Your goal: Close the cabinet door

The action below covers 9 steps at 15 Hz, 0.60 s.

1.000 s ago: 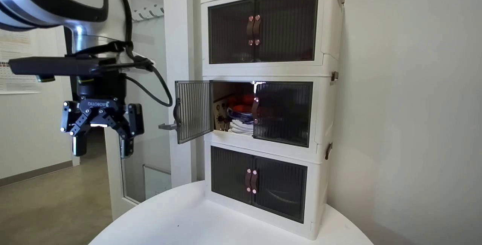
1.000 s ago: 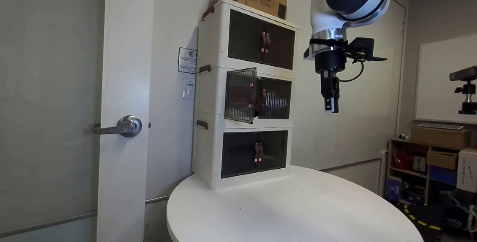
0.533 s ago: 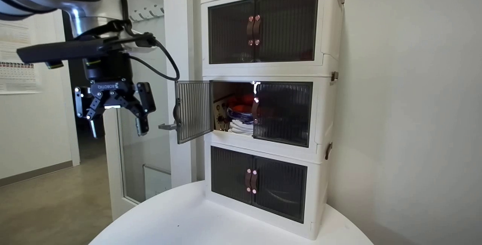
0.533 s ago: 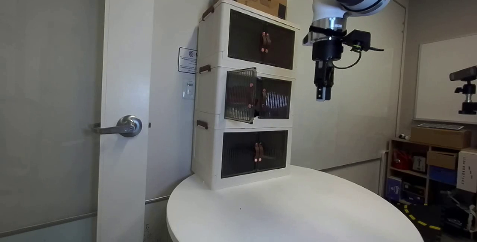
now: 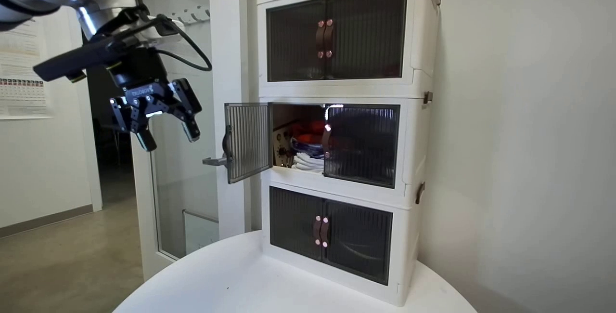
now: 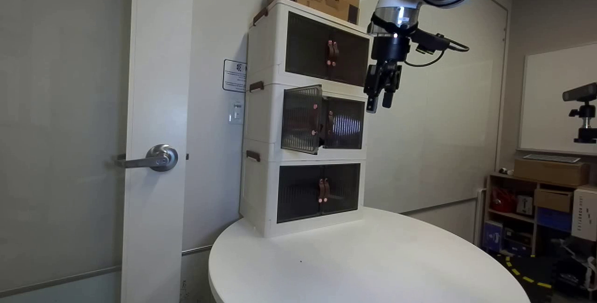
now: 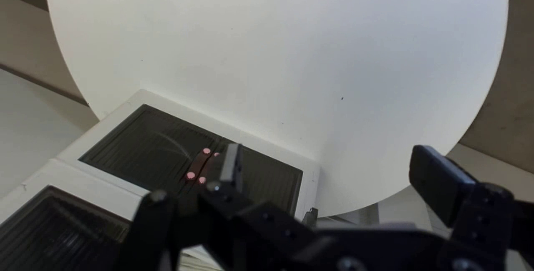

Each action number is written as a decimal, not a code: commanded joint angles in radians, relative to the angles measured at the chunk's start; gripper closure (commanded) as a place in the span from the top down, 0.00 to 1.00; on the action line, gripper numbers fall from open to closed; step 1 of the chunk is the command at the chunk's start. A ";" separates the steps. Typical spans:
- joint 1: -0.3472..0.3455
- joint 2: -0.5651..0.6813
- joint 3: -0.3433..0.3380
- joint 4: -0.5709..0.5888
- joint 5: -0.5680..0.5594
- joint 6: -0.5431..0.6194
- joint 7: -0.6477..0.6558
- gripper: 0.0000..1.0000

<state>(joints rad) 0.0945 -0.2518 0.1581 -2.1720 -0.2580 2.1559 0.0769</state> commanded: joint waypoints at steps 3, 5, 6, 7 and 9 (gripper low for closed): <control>-0.009 0.104 0.072 0.113 -0.184 -0.007 0.211 1.00; -0.003 0.150 0.091 0.164 -0.264 -0.020 0.284 1.00; 0.001 0.171 0.097 0.186 -0.304 -0.025 0.316 1.00; 0.008 0.200 0.107 0.219 -0.357 -0.032 0.358 1.00; 0.027 0.250 0.112 0.273 -0.442 -0.050 0.420 1.00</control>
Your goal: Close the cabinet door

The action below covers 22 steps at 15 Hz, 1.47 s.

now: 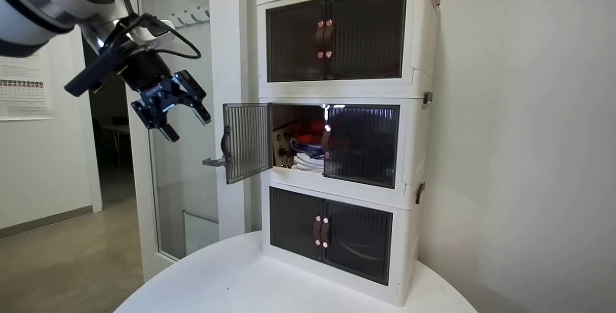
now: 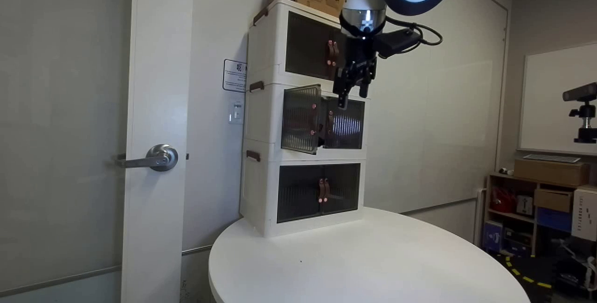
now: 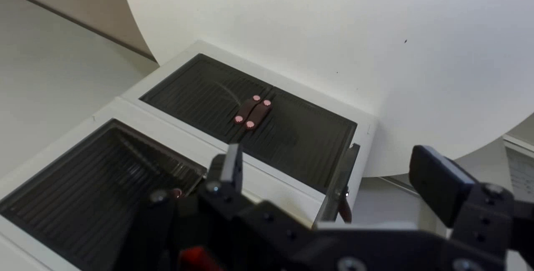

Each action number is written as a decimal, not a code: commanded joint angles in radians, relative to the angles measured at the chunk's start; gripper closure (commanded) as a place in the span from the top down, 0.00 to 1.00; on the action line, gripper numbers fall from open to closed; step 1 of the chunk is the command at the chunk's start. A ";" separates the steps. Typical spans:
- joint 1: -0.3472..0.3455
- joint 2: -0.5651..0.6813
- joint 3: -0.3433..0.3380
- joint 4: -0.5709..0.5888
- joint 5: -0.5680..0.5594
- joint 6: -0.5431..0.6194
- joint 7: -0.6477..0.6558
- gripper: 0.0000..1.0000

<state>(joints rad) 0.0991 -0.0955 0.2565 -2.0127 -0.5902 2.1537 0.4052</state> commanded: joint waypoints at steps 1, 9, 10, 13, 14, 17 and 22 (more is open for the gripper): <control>0.035 0.120 0.013 0.142 -0.147 -0.058 0.116 1.00; 0.153 0.307 -0.015 0.346 -0.330 -0.134 0.248 1.00; 0.165 0.326 -0.019 0.369 -0.336 -0.143 0.251 1.00; 0.198 0.373 -0.030 0.426 -0.349 -0.168 0.250 1.00; 0.208 0.387 -0.034 0.444 -0.351 -0.176 0.247 1.00; 0.236 0.426 -0.045 0.495 -0.356 -0.199 0.238 0.77; 0.269 0.470 -0.059 0.550 -0.357 -0.215 0.230 0.46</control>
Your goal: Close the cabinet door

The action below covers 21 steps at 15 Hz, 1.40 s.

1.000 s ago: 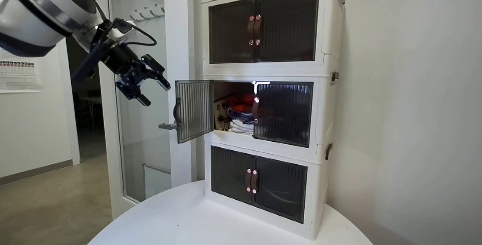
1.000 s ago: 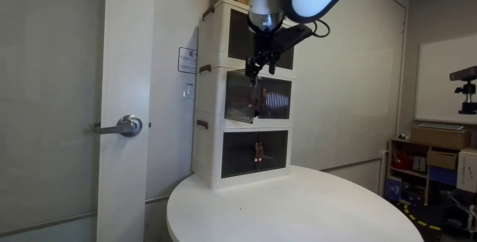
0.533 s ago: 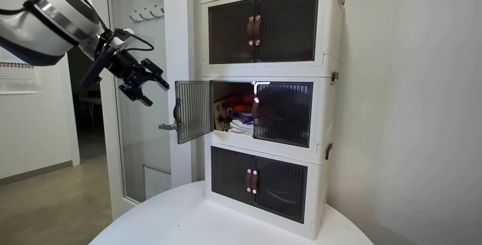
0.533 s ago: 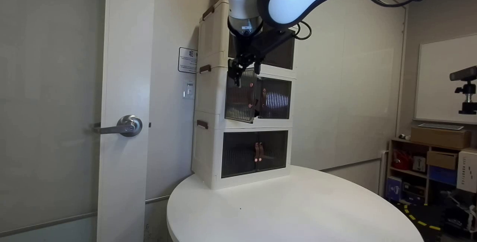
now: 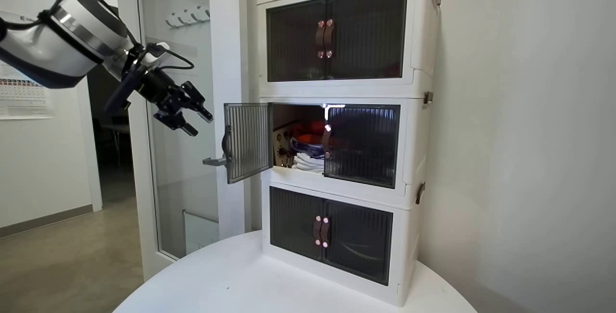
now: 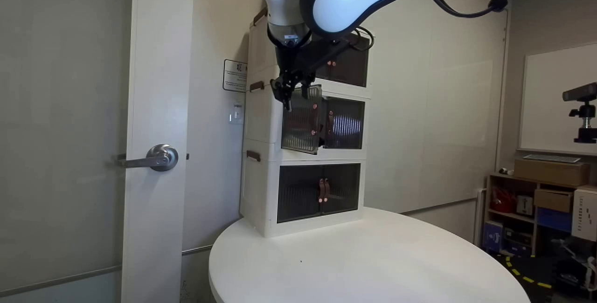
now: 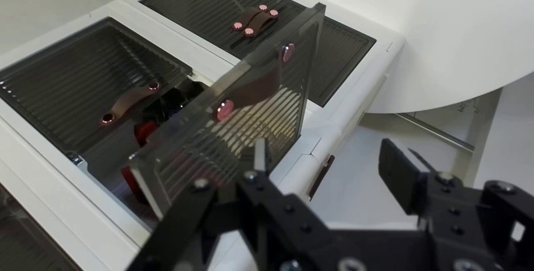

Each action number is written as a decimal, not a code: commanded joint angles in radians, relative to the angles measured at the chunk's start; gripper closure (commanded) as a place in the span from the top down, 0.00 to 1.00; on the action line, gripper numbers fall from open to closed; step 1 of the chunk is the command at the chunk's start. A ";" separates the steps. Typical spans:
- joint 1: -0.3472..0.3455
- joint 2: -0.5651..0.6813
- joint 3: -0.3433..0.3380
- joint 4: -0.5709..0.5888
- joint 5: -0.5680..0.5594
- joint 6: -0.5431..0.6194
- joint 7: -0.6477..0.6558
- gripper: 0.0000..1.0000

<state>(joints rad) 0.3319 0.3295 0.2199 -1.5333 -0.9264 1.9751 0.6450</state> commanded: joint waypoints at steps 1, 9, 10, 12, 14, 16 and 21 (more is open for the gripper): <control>0.041 0.051 -0.027 0.079 -0.024 -0.036 -0.008 0.37; 0.078 0.118 -0.078 0.151 -0.182 -0.034 0.094 0.00; 0.080 0.128 -0.083 0.158 -0.204 -0.038 0.105 0.00; 0.081 0.147 -0.089 0.171 -0.239 -0.048 0.115 0.00; 0.081 0.163 -0.092 0.179 -0.269 -0.056 0.124 0.00; 0.079 0.175 -0.096 0.184 -0.296 -0.066 0.132 0.00; 0.065 0.176 -0.106 0.166 -0.338 -0.099 0.143 0.00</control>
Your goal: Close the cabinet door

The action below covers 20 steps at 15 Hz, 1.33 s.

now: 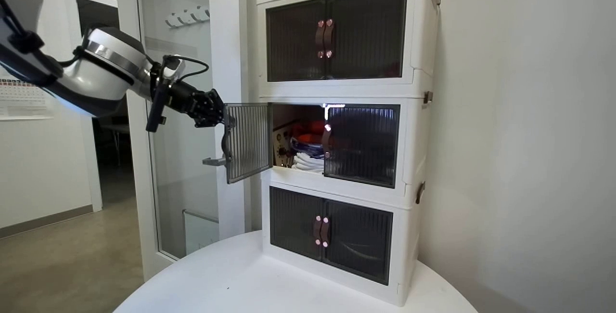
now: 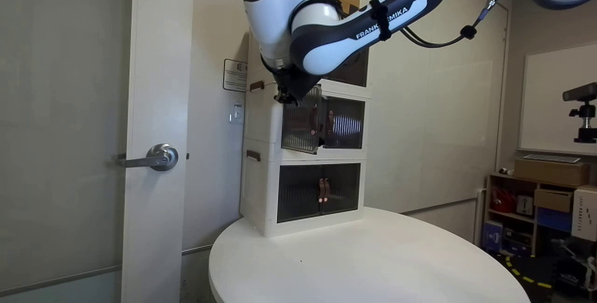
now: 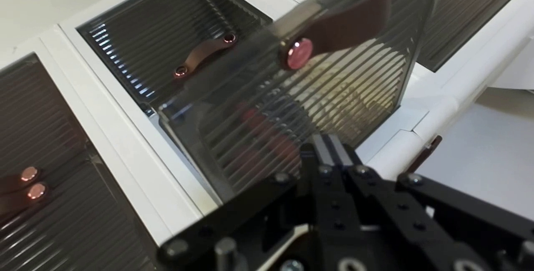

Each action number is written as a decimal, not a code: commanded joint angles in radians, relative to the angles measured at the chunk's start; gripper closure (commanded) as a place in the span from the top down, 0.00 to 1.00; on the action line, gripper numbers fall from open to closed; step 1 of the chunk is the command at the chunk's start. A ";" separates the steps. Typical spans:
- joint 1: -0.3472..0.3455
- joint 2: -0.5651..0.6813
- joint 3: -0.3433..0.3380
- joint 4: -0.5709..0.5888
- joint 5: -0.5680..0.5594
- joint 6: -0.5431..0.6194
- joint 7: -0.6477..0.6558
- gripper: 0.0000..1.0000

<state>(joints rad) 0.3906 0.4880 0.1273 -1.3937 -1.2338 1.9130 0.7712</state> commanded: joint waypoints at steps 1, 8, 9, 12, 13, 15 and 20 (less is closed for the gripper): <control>0.003 0.018 -0.015 0.025 -0.032 -0.043 0.019 0.00; -0.028 0.016 -0.024 -0.010 -0.021 -0.067 0.020 0.00; -0.033 0.015 -0.025 -0.017 -0.021 -0.066 0.021 0.00; -0.051 0.010 -0.033 -0.039 -0.028 -0.056 0.028 0.00; -0.057 0.006 -0.035 -0.048 -0.030 -0.052 0.030 0.00; -0.068 -0.004 -0.040 -0.066 -0.033 -0.050 0.040 0.00; -0.095 -0.039 -0.050 -0.109 -0.041 -0.036 0.084 0.00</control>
<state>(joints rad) 0.3064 0.4948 0.0822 -1.4490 -1.2474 1.8628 0.8144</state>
